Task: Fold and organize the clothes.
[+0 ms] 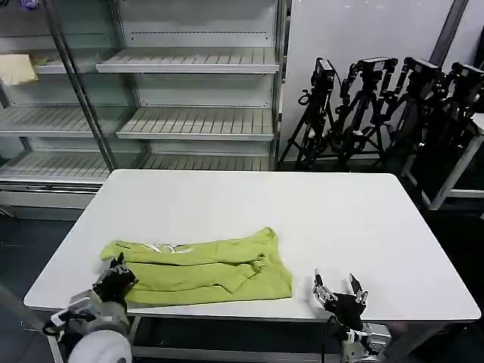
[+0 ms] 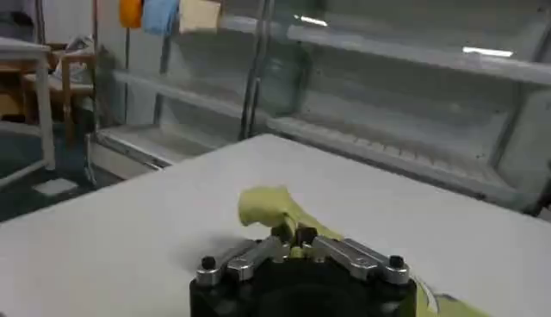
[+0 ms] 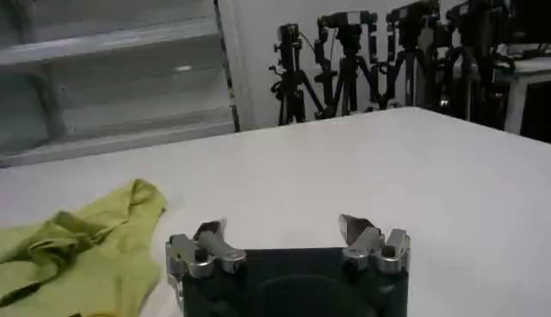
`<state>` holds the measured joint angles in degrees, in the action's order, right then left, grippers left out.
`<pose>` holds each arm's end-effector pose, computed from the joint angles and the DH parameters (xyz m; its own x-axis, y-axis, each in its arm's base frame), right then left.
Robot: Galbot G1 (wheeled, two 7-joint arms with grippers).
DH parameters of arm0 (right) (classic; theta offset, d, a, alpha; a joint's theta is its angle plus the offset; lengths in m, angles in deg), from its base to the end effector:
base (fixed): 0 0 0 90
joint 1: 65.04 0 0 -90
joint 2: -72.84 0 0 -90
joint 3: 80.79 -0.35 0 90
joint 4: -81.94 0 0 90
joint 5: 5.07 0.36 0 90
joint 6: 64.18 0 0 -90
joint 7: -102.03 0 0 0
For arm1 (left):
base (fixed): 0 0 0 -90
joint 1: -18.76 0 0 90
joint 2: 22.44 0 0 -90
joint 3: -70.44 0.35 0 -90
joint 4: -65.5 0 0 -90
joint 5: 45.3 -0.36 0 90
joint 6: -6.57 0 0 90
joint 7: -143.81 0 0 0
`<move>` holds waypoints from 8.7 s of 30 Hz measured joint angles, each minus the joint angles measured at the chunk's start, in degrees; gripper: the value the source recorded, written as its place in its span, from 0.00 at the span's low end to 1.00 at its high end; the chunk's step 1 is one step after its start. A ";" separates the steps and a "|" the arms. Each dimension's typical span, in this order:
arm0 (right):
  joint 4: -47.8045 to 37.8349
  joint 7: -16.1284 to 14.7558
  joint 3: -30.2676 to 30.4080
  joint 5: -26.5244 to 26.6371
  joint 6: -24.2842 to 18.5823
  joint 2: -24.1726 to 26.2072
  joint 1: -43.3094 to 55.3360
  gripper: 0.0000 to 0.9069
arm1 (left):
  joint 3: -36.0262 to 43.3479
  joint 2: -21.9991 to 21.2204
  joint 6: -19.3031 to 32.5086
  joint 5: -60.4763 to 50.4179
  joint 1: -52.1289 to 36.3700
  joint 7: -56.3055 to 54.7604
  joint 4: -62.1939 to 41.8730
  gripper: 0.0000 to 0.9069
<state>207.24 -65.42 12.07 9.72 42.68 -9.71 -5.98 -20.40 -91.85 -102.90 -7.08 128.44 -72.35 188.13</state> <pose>0.1783 -0.0039 -0.2732 -0.9662 0.0542 0.2521 0.0866 0.9891 0.1192 0.2368 0.0590 -0.2380 -0.9053 -0.3175 0.2822 -0.3735 0.9114 -0.1727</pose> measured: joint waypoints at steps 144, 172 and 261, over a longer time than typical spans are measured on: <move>0.74 -0.40 -3.65 -0.50 -1.01 -2.44 -3.04 1.00 | 7.01 2.77 -10.81 40.06 -8.99 12.53 -9.19 0.02; -0.09 -0.48 -3.46 0.36 -0.88 -1.72 -1.08 1.00 | -12.42 15.75 -11.67 39.22 -11.37 14.29 -8.26 0.02; -1.19 6.36 0.41 22.18 8.89 2.38 15.52 1.00 | 14.18 -0.69 -2.92 0.39 -10.75 13.77 3.47 1.00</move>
<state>206.06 -59.06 12.48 31.90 51.57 -7.33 9.54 -6.22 -92.54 -105.82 -6.69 117.68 -58.58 191.60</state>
